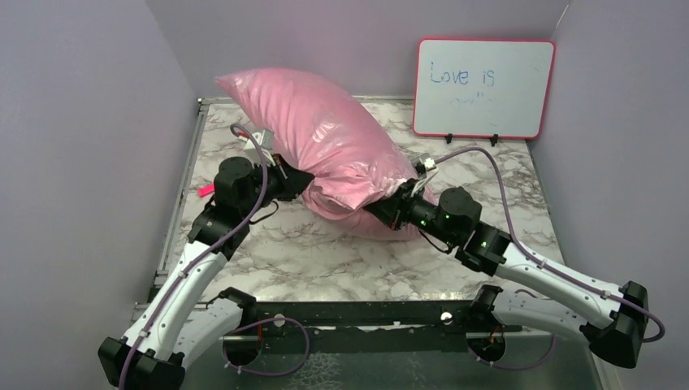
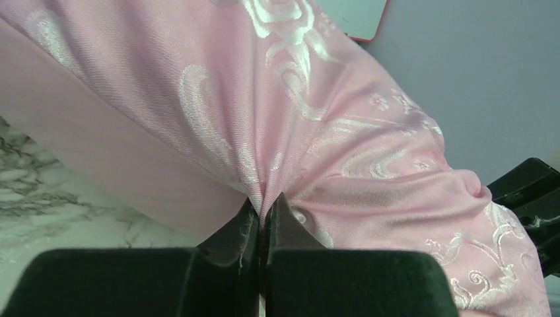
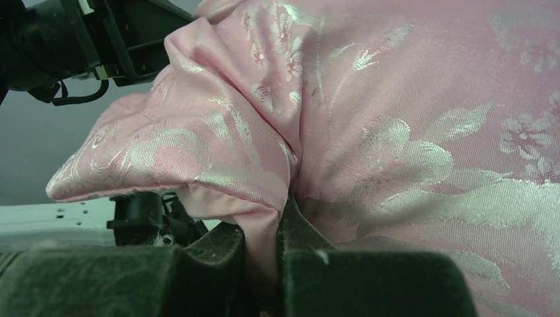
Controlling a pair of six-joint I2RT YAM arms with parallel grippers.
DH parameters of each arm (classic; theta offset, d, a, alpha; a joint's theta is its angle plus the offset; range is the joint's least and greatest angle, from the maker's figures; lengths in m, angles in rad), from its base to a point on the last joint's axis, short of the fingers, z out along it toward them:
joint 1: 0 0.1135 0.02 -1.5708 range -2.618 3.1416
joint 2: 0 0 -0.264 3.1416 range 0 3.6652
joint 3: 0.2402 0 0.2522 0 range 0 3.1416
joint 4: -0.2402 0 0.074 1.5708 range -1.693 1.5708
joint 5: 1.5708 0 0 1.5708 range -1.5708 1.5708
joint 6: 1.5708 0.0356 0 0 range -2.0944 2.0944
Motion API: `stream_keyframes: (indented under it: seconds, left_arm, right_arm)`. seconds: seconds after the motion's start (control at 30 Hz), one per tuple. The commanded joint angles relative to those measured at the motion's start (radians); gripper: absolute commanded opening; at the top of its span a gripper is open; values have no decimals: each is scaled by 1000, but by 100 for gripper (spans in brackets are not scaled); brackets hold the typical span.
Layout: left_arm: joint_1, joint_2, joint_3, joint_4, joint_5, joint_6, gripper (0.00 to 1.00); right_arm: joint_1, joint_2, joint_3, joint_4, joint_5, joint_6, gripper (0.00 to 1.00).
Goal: Remove the pillowcase from the pillow
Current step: Turn over the pillow at the center of the board.
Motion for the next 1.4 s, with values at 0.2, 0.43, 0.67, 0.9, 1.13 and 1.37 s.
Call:
stream_keyframes:
  seconds: [0.2,0.43,0.67,0.9,1.13,1.37]
  left_arm:
    - [-6,85,485,-160,93,182,0]
    - [-21,214,699,-181,186,171,0]
    - [-151,317,824,-184,170,184,0]
    - [-437,473,1021,-326,-132,332,0]
    - [-483,522,966,-351,-418,344,0]
    - [-482,575,948,-358,-387,358,0]
  right_arm:
    - [5,-58,86,-44,72,67,1]
    - [5,-135,-6,-126,245,179,1]
    - [3,-173,-45,-210,289,232,1]
    - [-19,-16,50,-349,295,210,1]
    - [-131,-46,-30,-390,321,246,3]
    - [-150,-159,55,-544,301,84,57]
